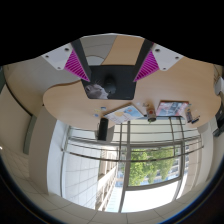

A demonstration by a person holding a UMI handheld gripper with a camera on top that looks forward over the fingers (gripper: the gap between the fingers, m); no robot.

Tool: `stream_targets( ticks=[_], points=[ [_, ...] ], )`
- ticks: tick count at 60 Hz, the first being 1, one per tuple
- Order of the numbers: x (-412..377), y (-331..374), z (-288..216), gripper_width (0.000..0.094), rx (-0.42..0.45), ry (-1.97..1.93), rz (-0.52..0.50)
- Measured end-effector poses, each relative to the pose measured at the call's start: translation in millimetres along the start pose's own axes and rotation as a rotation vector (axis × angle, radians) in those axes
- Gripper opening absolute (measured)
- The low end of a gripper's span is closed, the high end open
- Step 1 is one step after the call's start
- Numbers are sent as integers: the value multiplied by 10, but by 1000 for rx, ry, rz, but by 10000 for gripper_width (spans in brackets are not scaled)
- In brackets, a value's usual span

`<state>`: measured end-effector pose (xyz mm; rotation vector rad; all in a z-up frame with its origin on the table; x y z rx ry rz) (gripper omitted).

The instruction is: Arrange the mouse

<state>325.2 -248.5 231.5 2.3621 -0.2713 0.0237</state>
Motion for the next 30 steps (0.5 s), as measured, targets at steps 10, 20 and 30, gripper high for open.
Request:
stream_targets(
  ticks=[10,20,30],
  points=[
    [-85,504,219,845,17,17,7],
    [-99,748,296,844,31,8,1],
    [-97,882,322,842,35,5,6]
  ],
)
Point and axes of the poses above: the point between the fingertips, and its own axes, seen from behind it with the camera up: x to the right, z down, y backward, against the way the camera looks, the point moved 10 cm from there along y, backward, against the way the camera looks, and after that the axes turned 12 degrees about -x, right-handed, at the moved point
